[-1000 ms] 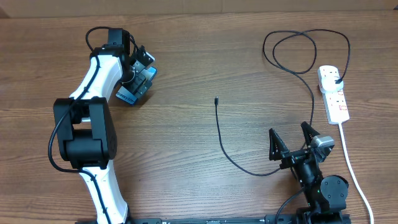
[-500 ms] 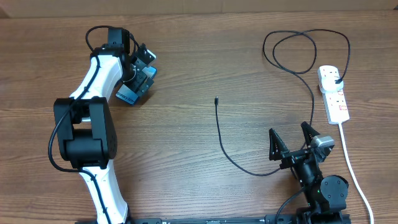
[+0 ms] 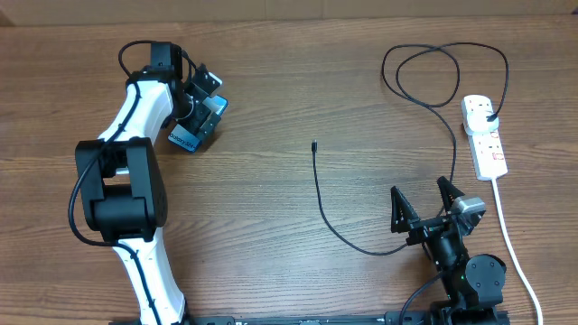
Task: Plug charger to phone and switch on socket
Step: 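Close the left gripper on the phone's edge and grip it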
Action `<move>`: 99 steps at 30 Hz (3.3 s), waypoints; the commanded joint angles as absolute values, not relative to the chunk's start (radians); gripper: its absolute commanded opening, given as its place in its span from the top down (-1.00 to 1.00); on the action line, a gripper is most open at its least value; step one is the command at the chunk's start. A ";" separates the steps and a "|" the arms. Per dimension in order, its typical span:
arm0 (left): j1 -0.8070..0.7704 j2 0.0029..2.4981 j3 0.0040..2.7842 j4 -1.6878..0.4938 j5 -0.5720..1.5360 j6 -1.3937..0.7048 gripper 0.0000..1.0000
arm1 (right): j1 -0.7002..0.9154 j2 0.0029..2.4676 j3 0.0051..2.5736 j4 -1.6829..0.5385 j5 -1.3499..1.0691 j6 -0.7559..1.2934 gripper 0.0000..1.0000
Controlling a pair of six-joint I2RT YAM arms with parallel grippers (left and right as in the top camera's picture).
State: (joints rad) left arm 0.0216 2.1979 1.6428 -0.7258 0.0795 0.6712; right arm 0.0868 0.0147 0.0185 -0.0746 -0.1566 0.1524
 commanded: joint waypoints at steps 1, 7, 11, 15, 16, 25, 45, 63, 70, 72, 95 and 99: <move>0.026 2.231 1.662 -0.728 0.117 0.650 -0.98 | 0.093 0.006 0.008 -0.069 -0.150 0.144 -0.99; 0.026 2.264 1.662 -0.731 0.120 0.647 -0.99 | 0.093 0.006 0.008 -0.069 -0.150 0.144 -1.00; 0.026 2.269 1.662 -0.741 0.075 0.639 -0.99 | 0.093 0.006 0.008 -0.069 -0.150 0.144 -0.99; 0.026 2.269 1.662 -0.775 0.017 0.640 -1.00 | 0.093 0.006 0.008 -0.069 -0.150 0.144 -1.00; 0.026 2.269 1.662 -0.786 0.015 0.640 -1.00 | 0.093 0.006 0.008 -0.069 -0.150 0.144 -1.00; 0.047 2.269 1.662 -0.854 0.057 0.620 -0.99 | 0.093 0.006 0.008 -0.069 -0.150 0.144 -1.00; 0.045 2.270 1.662 -0.771 0.097 0.516 -1.00 | 0.093 0.006 0.008 -0.069 -0.150 0.144 -1.00; 0.046 2.303 1.662 -0.773 0.150 0.496 -0.88 | 0.093 0.006 0.008 -0.069 -0.150 0.144 -1.00; 0.046 2.304 1.662 -0.790 0.146 0.496 -0.65 | 0.093 0.006 0.008 -0.069 -0.150 0.144 -1.00; 0.046 2.304 1.662 -0.800 0.146 0.496 -0.62 | 0.093 0.006 0.008 -0.069 -0.150 0.144 -1.00; 0.044 2.304 1.662 -0.841 0.124 0.447 -0.43 | 0.093 0.006 0.008 -0.069 -0.150 0.144 -1.00; 0.044 2.304 1.663 -0.844 0.124 0.419 -0.37 | 0.093 0.006 0.008 -0.069 -0.150 0.144 -1.00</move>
State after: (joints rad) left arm 0.0475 2.2410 1.6863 -0.8135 0.1162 0.4770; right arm 0.0868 0.0147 0.0185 -0.0750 -0.1562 0.1524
